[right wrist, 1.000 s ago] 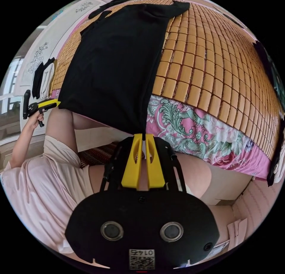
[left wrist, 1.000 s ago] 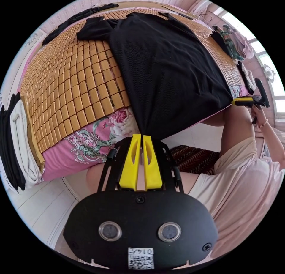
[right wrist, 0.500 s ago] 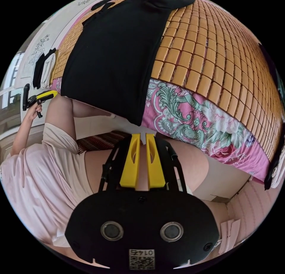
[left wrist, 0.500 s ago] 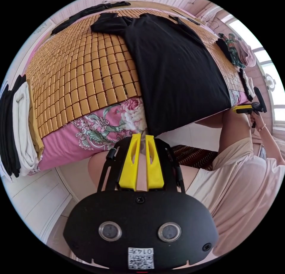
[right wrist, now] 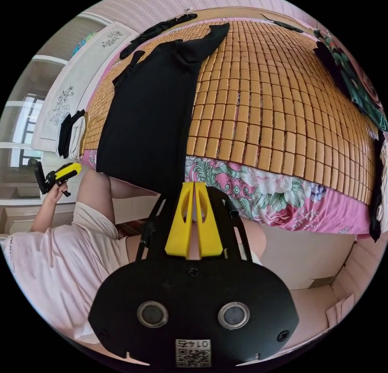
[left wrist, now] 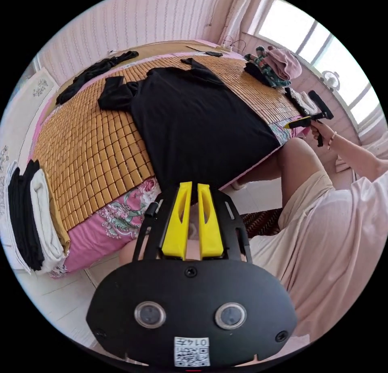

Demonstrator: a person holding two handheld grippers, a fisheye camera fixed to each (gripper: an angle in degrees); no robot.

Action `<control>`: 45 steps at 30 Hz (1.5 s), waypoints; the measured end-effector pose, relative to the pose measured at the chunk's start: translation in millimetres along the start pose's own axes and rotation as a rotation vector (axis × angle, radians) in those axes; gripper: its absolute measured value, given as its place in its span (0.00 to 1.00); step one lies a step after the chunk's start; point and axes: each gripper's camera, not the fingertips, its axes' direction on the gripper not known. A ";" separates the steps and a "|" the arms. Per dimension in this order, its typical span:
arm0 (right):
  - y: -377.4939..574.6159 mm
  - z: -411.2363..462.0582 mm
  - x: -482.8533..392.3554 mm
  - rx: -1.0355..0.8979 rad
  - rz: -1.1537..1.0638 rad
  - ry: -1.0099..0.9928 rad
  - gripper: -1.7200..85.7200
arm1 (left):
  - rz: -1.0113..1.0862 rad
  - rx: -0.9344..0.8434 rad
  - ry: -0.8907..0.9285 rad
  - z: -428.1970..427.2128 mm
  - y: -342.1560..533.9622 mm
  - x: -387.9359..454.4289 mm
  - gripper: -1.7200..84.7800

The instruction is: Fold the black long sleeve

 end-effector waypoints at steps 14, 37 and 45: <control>-253.9 -91.2 -15.0 0.152 -0.133 0.137 0.14 | 0.202 0.162 0.025 78.4 -193.0 -19.9 0.07; -110.3 -238.9 4.2 0.066 0.194 0.043 0.11 | 0.221 0.066 0.140 126.2 -407.2 13.3 0.09; -184.7 -218.1 24.4 0.100 0.283 -0.004 0.14 | 0.341 -0.006 0.170 169.1 -470.1 67.7 0.10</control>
